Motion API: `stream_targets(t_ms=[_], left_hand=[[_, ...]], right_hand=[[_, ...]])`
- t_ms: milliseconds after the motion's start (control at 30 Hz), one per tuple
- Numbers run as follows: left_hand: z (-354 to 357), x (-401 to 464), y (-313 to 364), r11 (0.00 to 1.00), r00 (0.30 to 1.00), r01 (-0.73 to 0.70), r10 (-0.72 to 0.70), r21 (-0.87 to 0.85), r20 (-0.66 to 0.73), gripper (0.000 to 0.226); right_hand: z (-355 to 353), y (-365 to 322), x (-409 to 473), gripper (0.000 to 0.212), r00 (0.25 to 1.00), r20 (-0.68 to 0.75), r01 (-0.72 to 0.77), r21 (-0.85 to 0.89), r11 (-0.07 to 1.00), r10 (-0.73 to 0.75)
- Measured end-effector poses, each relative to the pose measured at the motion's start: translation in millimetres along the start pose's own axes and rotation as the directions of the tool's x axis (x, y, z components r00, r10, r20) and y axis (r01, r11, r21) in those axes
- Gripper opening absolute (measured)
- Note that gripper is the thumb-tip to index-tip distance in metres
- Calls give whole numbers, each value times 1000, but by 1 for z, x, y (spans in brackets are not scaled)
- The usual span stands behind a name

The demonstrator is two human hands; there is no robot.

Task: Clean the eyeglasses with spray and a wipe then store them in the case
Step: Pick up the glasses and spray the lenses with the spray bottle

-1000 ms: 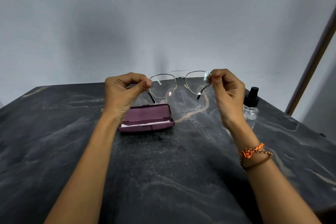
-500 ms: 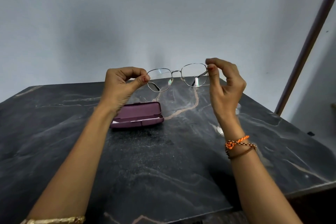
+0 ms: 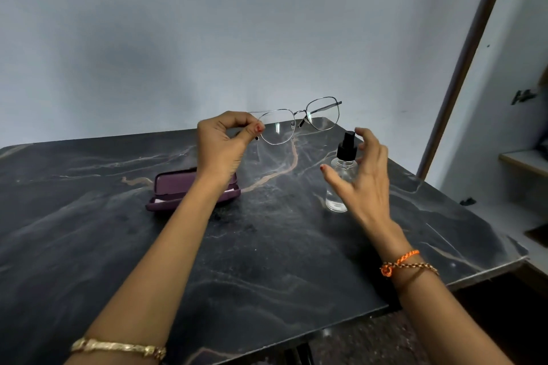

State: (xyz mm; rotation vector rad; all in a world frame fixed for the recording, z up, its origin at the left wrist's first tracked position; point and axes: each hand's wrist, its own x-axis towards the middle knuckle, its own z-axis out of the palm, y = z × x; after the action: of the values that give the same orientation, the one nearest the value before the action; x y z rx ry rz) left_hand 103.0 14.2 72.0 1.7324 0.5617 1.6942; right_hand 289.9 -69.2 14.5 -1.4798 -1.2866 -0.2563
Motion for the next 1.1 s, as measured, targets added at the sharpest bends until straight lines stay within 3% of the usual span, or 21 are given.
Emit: stream_targets(t_ms=[167, 333, 500, 733, 933, 1100], left_hand=[[8, 2, -8, 999, 999, 27, -28, -43, -28, 18], [7, 6, -15, 999, 998, 35, -36, -38, -43, 17], [2, 0, -29, 993, 991, 113, -115, -45, -66, 17], [-7, 0, -34, 989, 982, 135, -141, -55, -128, 22], [-14, 0, -32, 993, 983, 109, -114, -39, -141, 15], [-14, -3, -33, 993, 985, 115, -117, -21, -127, 17]], right_hand=[[8, 3, -3, 78, 1000, -8, 18, -5, 1000, -18], [14, 9, -4, 93, 997, 72, 35, -28, 999, -33], [17, 4, -2, 90, 1000, 15, -2, 86, 996, 1], [28, -27, 11, 84, 958, -121, 263, 12, 965, -260], [46, -37, 10, 82, 919, -14, 393, 29, 919, -393], [47, -31, 3, 76, 926, 20, 375, 41, 926, -376]])
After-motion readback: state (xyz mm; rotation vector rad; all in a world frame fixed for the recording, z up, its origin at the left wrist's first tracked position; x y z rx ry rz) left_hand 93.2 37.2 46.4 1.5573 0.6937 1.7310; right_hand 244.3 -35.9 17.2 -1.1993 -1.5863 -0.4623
